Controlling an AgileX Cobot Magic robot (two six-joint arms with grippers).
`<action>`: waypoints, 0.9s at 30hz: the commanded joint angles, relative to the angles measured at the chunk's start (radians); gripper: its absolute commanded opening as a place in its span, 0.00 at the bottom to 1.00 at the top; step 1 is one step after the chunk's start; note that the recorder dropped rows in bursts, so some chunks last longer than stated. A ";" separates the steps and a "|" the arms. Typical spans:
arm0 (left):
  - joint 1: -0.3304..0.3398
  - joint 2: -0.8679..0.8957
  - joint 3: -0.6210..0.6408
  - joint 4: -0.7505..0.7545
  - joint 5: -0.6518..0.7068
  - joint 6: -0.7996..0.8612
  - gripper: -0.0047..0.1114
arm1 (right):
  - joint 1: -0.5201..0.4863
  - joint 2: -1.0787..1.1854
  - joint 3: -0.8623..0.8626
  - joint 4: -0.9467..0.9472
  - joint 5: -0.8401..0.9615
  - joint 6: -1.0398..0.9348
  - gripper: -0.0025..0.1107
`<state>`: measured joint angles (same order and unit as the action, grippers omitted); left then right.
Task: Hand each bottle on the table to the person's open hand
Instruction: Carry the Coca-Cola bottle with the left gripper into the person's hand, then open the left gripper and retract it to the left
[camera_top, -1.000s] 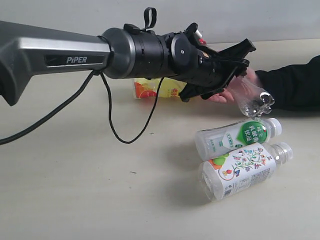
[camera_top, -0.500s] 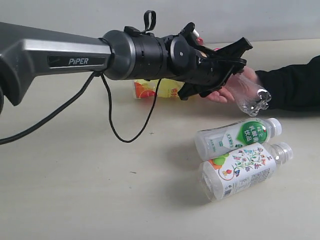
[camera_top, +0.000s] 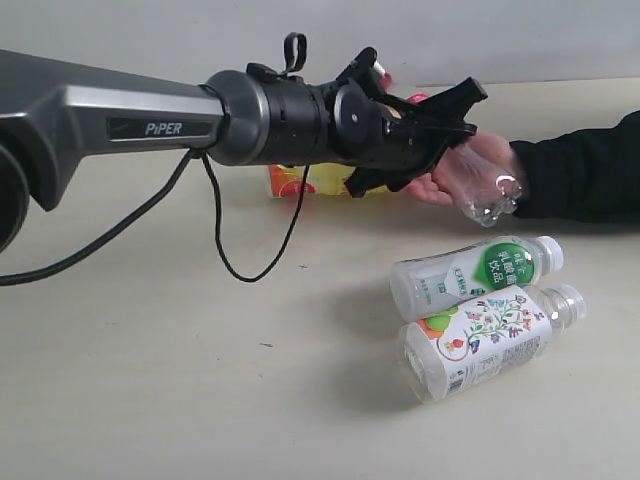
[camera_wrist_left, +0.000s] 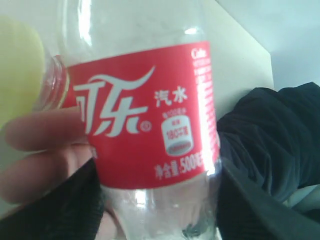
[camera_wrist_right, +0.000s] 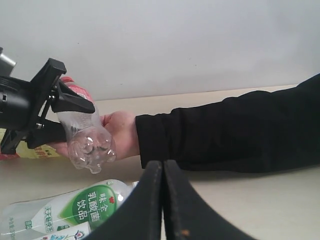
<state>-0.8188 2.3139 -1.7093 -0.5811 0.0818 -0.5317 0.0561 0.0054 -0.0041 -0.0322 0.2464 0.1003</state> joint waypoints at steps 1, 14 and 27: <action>0.002 0.017 -0.003 0.016 -0.033 0.003 0.39 | -0.006 -0.005 0.004 0.000 -0.011 0.001 0.02; 0.002 0.010 -0.003 0.038 -0.031 0.000 0.74 | -0.006 -0.005 0.004 0.000 -0.011 0.001 0.02; 0.002 -0.109 -0.003 0.127 0.122 0.006 0.74 | -0.006 -0.005 0.004 0.000 -0.011 0.001 0.02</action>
<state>-0.8188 2.2490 -1.7093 -0.5102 0.1537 -0.5317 0.0561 0.0054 -0.0041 -0.0322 0.2464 0.1003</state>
